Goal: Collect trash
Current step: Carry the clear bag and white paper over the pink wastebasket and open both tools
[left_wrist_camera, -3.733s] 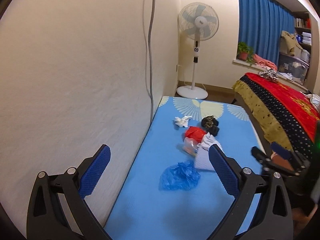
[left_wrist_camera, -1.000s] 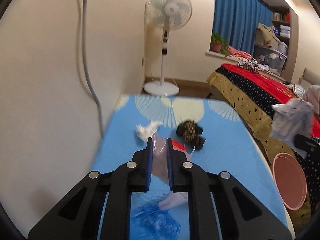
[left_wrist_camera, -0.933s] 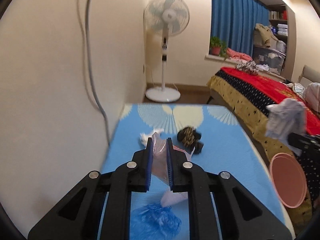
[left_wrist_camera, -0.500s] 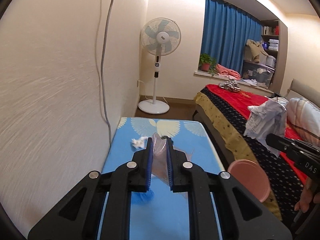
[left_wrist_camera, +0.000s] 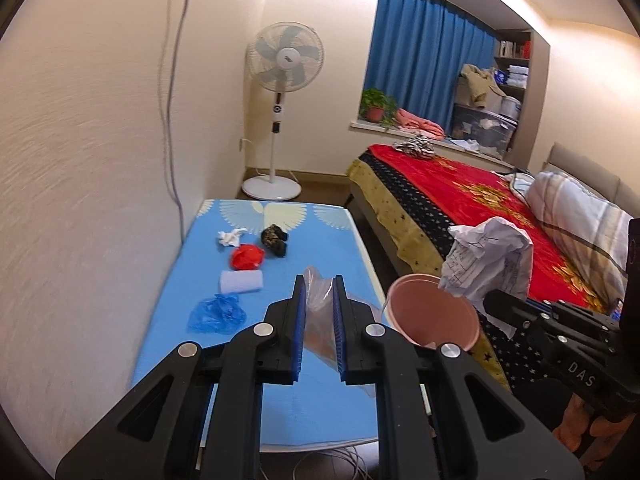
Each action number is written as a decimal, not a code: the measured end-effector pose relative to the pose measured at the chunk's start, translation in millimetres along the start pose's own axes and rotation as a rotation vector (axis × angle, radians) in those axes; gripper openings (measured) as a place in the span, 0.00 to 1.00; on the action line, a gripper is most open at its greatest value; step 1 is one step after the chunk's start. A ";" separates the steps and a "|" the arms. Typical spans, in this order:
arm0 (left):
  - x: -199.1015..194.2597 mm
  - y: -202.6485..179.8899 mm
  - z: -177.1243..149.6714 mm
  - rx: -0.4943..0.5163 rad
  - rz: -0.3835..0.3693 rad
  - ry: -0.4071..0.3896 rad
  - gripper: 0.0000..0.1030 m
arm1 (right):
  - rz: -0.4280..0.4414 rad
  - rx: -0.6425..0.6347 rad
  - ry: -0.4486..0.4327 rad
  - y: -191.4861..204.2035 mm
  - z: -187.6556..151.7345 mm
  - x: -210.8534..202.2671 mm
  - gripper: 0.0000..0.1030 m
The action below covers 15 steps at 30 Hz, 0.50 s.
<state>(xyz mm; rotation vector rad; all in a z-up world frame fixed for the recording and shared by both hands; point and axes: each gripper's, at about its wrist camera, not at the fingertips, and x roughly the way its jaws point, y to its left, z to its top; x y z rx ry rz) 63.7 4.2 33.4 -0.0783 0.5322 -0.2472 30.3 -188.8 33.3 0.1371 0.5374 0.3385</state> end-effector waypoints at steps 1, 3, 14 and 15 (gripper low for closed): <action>-0.4 -4.1 0.9 0.007 -0.005 -0.001 0.12 | -0.003 0.007 -0.007 -3.4 0.4 -3.7 0.07; 1.2 -11.3 4.9 0.023 -0.013 -0.006 0.12 | -0.011 0.012 -0.021 -8.2 2.5 -8.9 0.07; 58.1 -83.0 43.9 0.116 -0.127 -0.008 0.13 | -0.126 0.047 -0.080 -83.3 35.3 -19.2 0.08; 63.5 -90.2 46.0 0.123 -0.136 -0.006 0.13 | -0.138 0.052 -0.080 -91.0 36.5 -17.8 0.08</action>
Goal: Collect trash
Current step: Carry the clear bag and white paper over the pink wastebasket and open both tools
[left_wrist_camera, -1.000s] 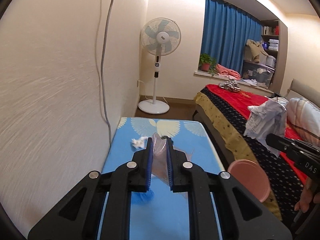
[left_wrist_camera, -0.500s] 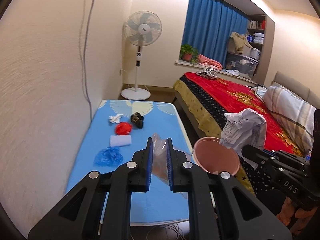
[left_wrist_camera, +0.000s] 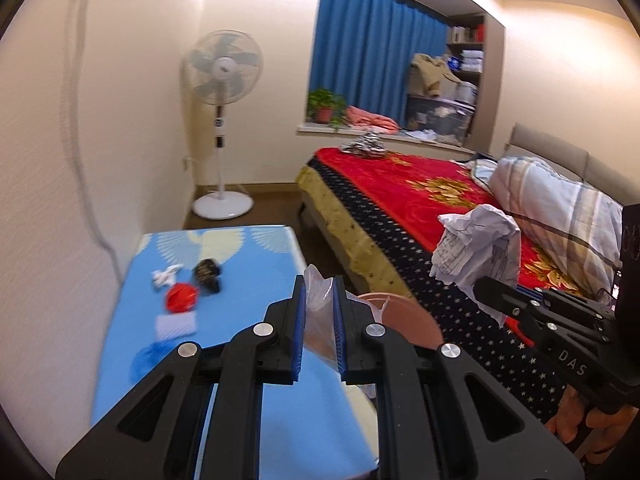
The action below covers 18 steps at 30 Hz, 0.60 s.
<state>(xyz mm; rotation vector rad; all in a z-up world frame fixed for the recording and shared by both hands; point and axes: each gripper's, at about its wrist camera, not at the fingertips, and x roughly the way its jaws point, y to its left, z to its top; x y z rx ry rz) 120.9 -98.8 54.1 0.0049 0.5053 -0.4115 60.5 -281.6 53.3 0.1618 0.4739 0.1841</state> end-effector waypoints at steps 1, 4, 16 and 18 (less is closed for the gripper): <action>11.3 -7.4 3.0 0.009 -0.015 0.006 0.13 | -0.019 0.006 0.002 -11.1 1.3 4.2 0.08; 48.3 -27.3 5.9 0.025 -0.058 0.040 0.13 | -0.069 0.025 0.031 -42.4 -1.4 22.1 0.08; 207.4 -70.9 -39.1 0.081 -0.089 0.233 0.13 | -0.194 0.125 0.195 -139.3 -55.8 116.4 0.08; 227.2 -75.4 -48.2 0.088 -0.092 0.265 0.13 | -0.199 0.149 0.218 -152.4 -66.1 132.5 0.08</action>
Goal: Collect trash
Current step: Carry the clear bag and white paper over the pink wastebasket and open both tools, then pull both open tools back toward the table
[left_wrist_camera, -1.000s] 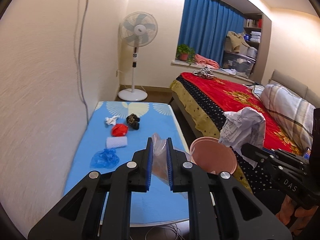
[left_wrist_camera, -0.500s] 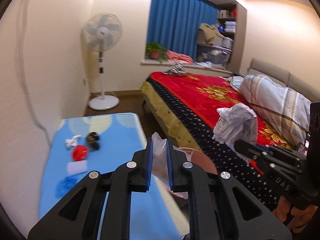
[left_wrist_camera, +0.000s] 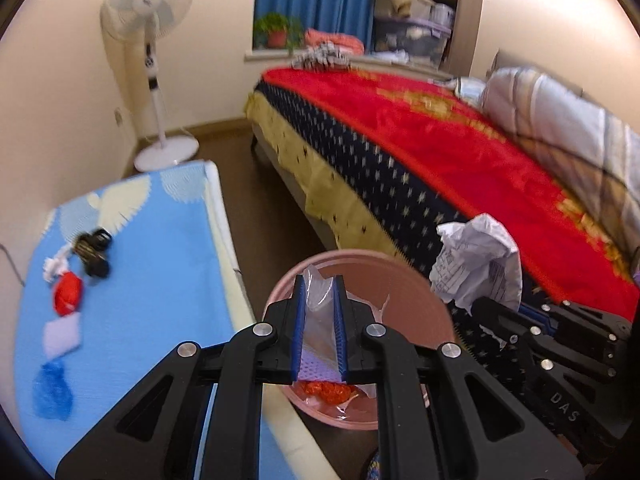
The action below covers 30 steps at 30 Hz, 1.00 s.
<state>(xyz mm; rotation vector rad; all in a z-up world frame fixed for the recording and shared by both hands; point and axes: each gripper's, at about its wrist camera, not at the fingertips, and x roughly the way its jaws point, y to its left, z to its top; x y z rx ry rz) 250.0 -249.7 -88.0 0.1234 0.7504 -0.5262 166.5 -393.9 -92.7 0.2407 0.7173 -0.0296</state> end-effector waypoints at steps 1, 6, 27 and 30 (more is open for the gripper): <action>12.3 -2.1 -2.6 0.009 0.007 0.018 0.13 | -0.004 0.006 0.009 -2.8 -2.0 6.7 0.08; 47.0 -5.2 -10.4 0.034 0.025 0.060 0.44 | -0.037 0.033 0.055 -14.8 -10.0 38.4 0.18; -148.1 53.2 -2.7 -0.057 0.258 -0.138 0.92 | 0.008 -0.014 -0.194 63.5 47.5 -91.1 0.94; -198.2 74.2 -22.7 -0.089 0.305 -0.163 0.92 | 0.065 -0.029 -0.215 96.5 45.6 -121.7 0.95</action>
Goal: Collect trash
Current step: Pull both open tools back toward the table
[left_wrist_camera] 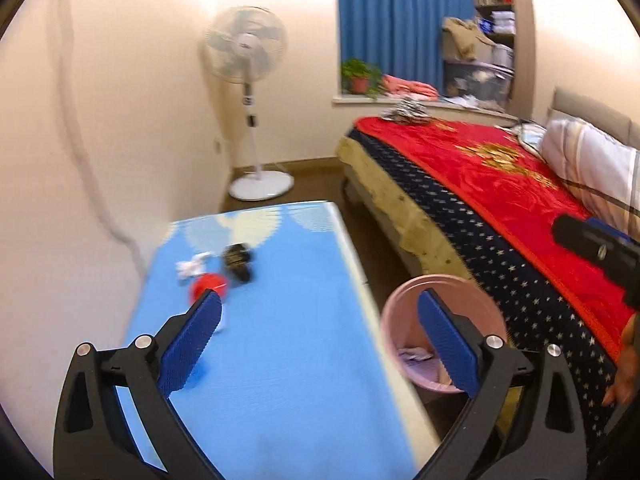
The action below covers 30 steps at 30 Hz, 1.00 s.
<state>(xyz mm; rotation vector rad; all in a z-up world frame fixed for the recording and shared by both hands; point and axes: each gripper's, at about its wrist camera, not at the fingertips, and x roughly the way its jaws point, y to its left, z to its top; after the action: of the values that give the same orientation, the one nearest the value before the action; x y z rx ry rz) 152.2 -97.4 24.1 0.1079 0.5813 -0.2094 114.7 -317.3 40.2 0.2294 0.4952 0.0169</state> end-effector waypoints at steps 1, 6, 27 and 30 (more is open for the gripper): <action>-14.0 12.7 -6.0 -0.010 0.019 0.002 0.92 | 0.020 -0.006 0.000 15.7 -4.1 -7.9 0.95; -60.9 63.0 -34.2 -0.084 0.097 0.012 0.92 | 0.099 -0.041 0.033 78.7 -33.6 -27.5 0.95; -110.6 129.3 -82.3 -0.193 0.193 -0.030 0.92 | 0.153 -0.174 0.105 168.9 -83.6 -48.8 0.95; -110.8 132.5 -83.9 -0.201 0.191 -0.028 0.92 | 0.154 -0.177 0.109 169.6 -83.3 -45.2 0.95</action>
<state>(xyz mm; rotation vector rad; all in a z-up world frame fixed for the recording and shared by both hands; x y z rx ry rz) 47.2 63.2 21.4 -0.0343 0.5571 0.0337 42.2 -137.5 27.9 0.0934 0.5799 0.2235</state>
